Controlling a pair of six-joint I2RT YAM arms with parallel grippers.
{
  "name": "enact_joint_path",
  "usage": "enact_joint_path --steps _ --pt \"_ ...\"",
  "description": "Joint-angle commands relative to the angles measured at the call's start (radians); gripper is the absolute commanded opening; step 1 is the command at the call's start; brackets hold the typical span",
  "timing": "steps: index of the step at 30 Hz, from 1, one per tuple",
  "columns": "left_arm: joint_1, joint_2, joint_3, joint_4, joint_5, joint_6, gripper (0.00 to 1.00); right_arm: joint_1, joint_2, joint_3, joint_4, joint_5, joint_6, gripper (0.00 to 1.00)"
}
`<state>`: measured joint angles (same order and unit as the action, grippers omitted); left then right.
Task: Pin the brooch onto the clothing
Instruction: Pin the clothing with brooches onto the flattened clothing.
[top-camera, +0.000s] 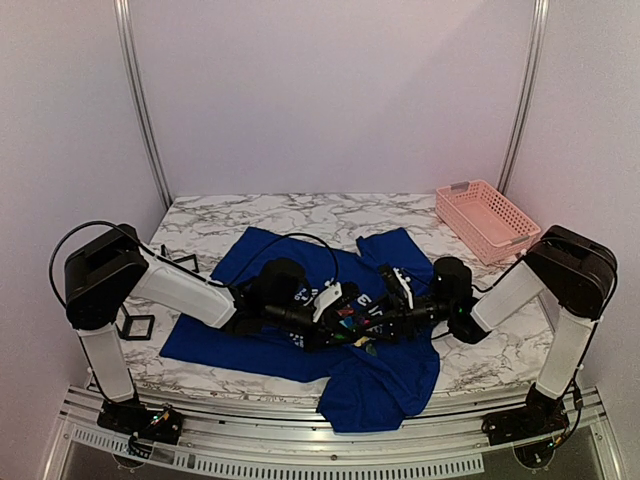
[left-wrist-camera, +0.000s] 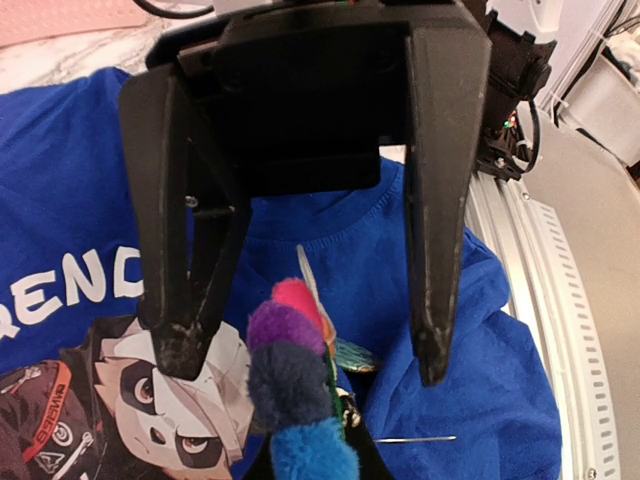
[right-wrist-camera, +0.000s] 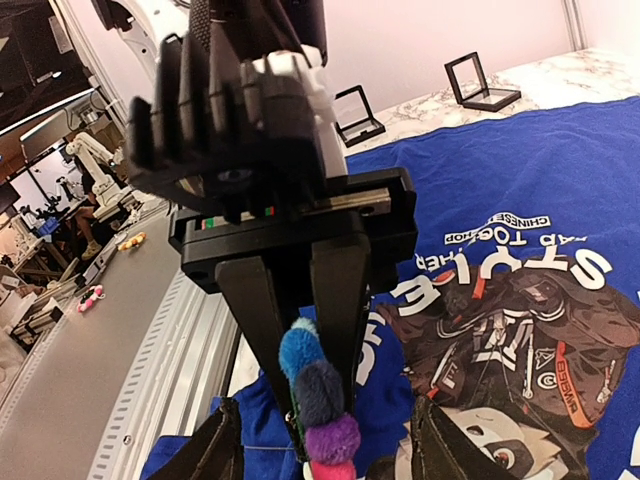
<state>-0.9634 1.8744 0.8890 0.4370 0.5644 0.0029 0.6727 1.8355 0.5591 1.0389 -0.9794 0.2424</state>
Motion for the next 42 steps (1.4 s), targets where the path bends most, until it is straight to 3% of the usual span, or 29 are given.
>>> enact_joint_path --steps 1,10,16,24,42 --pt "-0.005 -0.009 -0.001 0.009 0.007 0.002 0.00 0.017 0.046 0.037 0.012 0.002 -0.002 0.55" --pt "-0.001 -0.004 0.002 0.009 0.009 0.000 0.00 0.029 0.056 0.059 -0.063 0.043 -0.044 0.55" --pt "0.000 -0.007 0.002 0.009 0.008 0.001 0.00 0.030 0.055 0.080 -0.147 0.103 -0.075 0.48" --pt "0.002 -0.010 -0.004 0.016 0.011 0.000 0.00 0.007 0.029 0.035 -0.136 0.142 -0.059 0.38" --pt "0.003 -0.012 -0.007 0.021 0.014 0.000 0.00 -0.028 -0.004 0.007 -0.130 0.162 -0.023 0.35"
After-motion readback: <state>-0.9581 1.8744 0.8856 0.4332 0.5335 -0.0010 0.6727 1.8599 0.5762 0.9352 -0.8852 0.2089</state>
